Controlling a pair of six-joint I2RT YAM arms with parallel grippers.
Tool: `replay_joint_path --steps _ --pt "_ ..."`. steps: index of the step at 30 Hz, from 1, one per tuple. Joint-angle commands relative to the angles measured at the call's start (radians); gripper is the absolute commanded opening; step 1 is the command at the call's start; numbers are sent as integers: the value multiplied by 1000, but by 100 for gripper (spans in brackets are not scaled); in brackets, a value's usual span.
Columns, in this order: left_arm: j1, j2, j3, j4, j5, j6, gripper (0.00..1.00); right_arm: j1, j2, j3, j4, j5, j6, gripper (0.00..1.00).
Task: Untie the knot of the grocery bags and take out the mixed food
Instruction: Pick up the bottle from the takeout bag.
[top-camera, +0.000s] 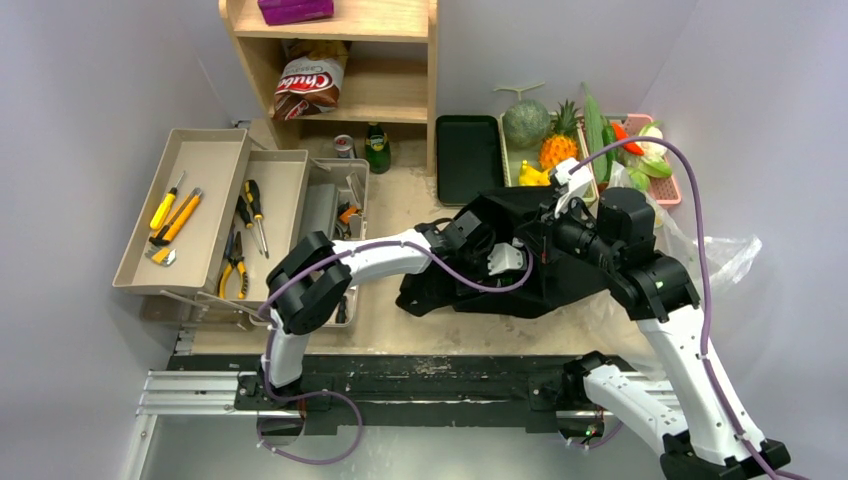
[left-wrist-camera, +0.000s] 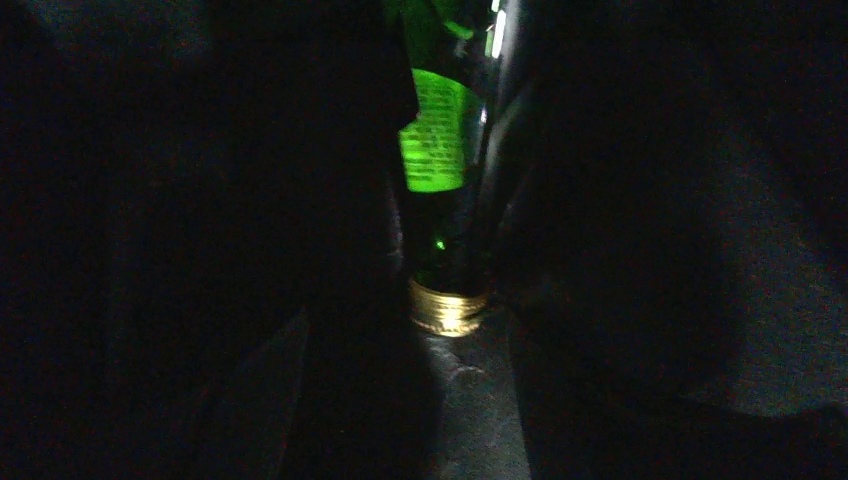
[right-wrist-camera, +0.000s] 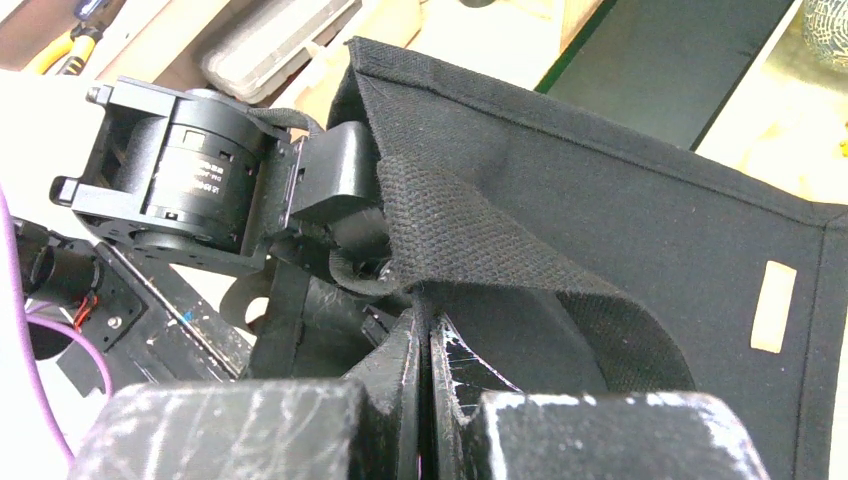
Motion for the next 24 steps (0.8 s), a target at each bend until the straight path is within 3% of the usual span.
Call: replay_joint_path --steps 1,5,8,9,18,24 --pt "2 39 36 -201 54 -58 65 3 0 53 36 -39 -8 0" --pt "3 60 21 -255 -19 -21 36 3 -3 41 38 -47 -17 0" --pt "4 50 23 -281 -55 1 4 3 -6 30 32 -30 -33 0" --pt "4 34 18 -284 -54 5 0 3 -7 26 31 -26 -39 0" --pt "1 -285 -48 -264 22 30 0 3 -15 14 16 8 -62 0" --pt "1 -416 -60 -300 31 47 0 2 -29 -2 16 24 -62 0"
